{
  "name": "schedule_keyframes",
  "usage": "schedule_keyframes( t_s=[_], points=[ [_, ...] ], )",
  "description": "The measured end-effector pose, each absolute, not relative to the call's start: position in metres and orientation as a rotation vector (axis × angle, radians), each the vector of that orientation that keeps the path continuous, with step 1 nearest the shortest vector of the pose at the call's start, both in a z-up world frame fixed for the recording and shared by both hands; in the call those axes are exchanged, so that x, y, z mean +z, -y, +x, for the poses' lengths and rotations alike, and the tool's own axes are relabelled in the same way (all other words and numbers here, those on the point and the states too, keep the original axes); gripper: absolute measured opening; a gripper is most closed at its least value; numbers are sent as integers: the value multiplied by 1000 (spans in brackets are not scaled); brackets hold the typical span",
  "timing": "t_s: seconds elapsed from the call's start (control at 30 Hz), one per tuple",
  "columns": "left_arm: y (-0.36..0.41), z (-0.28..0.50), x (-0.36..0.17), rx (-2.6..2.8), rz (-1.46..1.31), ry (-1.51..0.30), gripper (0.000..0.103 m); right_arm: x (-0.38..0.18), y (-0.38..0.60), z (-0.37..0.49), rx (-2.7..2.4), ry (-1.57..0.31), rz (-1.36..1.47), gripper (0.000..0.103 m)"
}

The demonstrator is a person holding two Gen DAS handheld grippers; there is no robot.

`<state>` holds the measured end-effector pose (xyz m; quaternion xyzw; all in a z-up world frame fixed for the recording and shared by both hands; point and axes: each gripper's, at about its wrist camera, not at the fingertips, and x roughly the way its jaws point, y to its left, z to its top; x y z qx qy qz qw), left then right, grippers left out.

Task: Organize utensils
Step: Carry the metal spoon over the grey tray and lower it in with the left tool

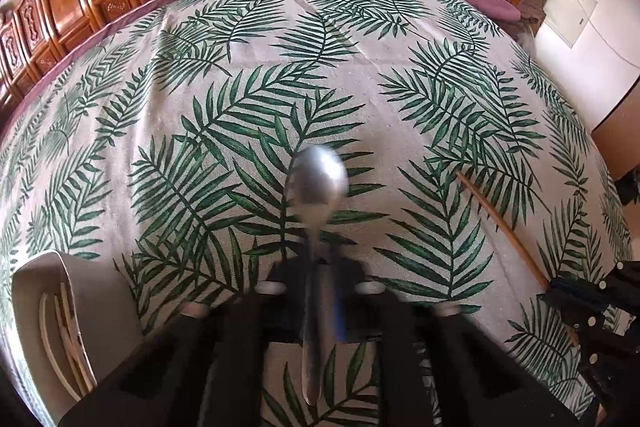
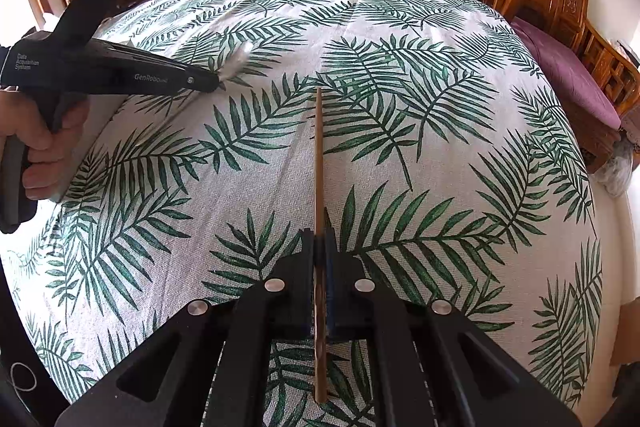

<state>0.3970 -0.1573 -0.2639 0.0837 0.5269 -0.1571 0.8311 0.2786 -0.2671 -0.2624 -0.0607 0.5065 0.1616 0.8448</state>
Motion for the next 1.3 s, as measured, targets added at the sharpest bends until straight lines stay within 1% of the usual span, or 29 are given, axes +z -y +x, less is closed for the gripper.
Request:
schedule_keyframes(
  t_s=[0.27, 0.77, 1.07, 1.3],
  points=[
    [156, 386, -252, -337, 163, -1094, 2, -256, 273, 281, 343, -1072, -92, 6],
    [150, 344, -177, -391, 144, -956, 2, -195, 262, 270, 337, -974, -83, 6],
    [127, 315, -139, -396, 123, -886, 2, -168, 242, 260, 352, -935, -83, 6],
    [100, 301, -124, -374, 103, -853, 2, -152, 217, 256, 379, -909, -101, 6]
  ],
)
